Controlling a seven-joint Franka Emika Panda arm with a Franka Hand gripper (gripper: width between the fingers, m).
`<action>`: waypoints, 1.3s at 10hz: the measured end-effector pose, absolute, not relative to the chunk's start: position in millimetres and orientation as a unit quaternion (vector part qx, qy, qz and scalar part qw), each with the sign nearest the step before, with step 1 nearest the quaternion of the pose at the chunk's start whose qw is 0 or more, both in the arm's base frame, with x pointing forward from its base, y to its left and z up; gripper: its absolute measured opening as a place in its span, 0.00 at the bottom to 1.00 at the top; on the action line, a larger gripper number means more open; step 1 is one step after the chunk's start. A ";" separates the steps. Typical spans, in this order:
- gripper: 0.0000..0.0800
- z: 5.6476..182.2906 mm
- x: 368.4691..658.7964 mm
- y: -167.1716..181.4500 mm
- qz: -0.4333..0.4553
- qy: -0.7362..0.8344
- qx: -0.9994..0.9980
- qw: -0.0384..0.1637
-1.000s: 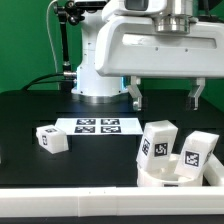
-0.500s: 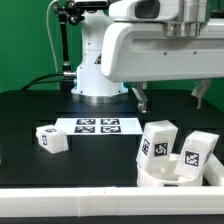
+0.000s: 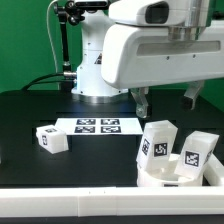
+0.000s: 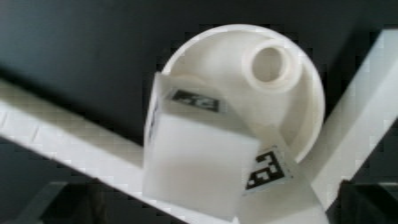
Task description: Assemble stool
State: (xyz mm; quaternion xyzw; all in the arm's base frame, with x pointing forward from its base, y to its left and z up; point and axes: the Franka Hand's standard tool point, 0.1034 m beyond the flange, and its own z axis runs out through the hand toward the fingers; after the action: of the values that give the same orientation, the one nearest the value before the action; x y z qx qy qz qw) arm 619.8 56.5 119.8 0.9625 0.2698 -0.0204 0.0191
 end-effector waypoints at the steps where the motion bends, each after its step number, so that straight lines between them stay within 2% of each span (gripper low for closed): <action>1: 0.81 118.3 619.2 57.9 -0.023 0.310 0.950 0.021; 7: 0.81 117.7 619.5 47.9 -0.035 0.486 0.873 0.030; 13: 0.81 99.4 625.1 46.2 -0.079 0.689 0.719 0.054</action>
Offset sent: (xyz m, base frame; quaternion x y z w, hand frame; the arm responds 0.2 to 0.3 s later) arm 0.0000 0.0000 0.0000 0.0000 0.0000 -0.1938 0.9810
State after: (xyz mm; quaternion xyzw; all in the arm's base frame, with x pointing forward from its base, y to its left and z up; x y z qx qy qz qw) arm 625.1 46.2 99.4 0.7188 0.6886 -0.0793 0.0538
